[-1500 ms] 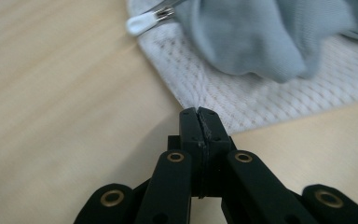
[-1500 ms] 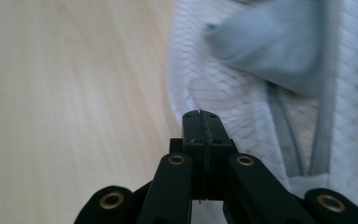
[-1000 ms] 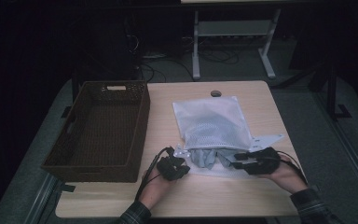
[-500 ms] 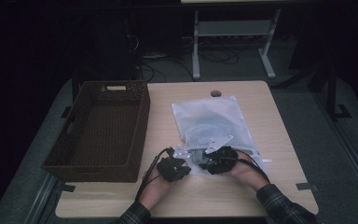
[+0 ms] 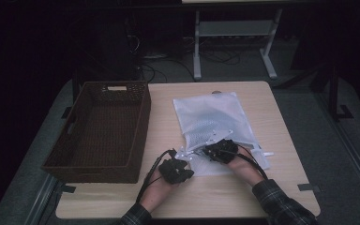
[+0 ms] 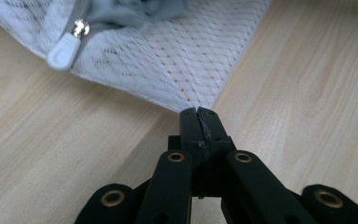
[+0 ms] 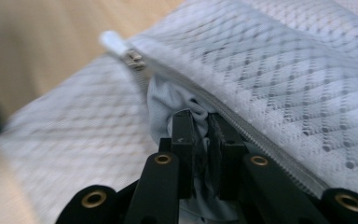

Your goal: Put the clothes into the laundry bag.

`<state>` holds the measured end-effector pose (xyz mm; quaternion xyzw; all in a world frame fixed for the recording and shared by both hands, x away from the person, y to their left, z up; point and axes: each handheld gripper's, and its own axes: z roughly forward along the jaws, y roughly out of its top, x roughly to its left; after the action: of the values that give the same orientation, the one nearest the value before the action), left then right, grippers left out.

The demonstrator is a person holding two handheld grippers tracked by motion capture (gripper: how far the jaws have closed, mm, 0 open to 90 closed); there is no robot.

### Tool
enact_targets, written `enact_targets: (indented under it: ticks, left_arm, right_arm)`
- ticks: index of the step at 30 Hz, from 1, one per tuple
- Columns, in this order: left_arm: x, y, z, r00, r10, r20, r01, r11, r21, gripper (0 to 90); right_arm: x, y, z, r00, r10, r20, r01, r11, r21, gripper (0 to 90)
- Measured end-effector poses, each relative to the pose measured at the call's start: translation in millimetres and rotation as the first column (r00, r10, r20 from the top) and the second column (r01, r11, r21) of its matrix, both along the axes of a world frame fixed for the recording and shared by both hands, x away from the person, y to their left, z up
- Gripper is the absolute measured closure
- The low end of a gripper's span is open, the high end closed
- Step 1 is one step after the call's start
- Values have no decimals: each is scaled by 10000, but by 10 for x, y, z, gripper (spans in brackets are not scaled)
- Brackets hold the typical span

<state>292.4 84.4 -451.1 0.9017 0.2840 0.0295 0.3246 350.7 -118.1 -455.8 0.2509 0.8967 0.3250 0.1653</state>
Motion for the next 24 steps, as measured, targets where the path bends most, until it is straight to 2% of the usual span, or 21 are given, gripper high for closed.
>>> enact_targets:
  ticks: [3,5,6,9,10,12,13,14,15,18,19,24]
  left_arm:
    - [-19,-19,-4,9995,-205,-244,202,9997,-130,900]
    - [-41,-50,-10,9992,-328,-206,327,9995,-48,900]
    - [-45,-57,-10,9994,-308,-169,308,9995,-25,900]
    - [-30,-41,2,9998,-184,27,184,9998,-10,900]
    - [-19,-27,4,9998,26,175,-23,9999,-126,900]
    - [10,-15,5,9990,263,360,-259,9996,-100,900]
    - [27,-19,4,9968,471,647,-473,9989,10,825]
    - [51,-22,4,9958,537,735,-540,9985,22,758]
    - [79,-37,5,9952,646,737,-642,9979,-76,735]
    - [148,-91,25,9888,873,1209,-879,9961,-9,605]
    - [176,-105,23,9878,957,1231,-959,9954,-38,574]
    - [362,-176,-69,9879,1145,1042,-1171,9929,189,538]
  right_arm:
    - [111,5,-10,9992,-382,144,383,9992,-97,814]
    - [211,-16,-24,9964,-790,320,795,9968,-132,813]
    - [254,-37,-28,9958,-884,238,883,9961,55,813]
    - [311,-94,-38,9963,-855,-107,859,9951,480,815]
    - [305,-99,-36,9966,-812,-171,820,9953,511,816]
    - [285,-96,-25,9976,-682,-154,689,9963,515,817]
    - [274,-91,-20,9980,-624,-135,629,9968,484,817]
    - [268,-85,-17,9983,-565,-124,571,9971,496,817]
    - [264,-82,-17,9986,-509,-125,514,9975,480,817]
    - [261,-86,-22,9987,-470,-187,479,9975,511,816]
    - [264,-90,-23,9987,-467,-217,478,9974,545,816]
    - [270,-99,-30,9987,-414,-304,432,9972,615,816]
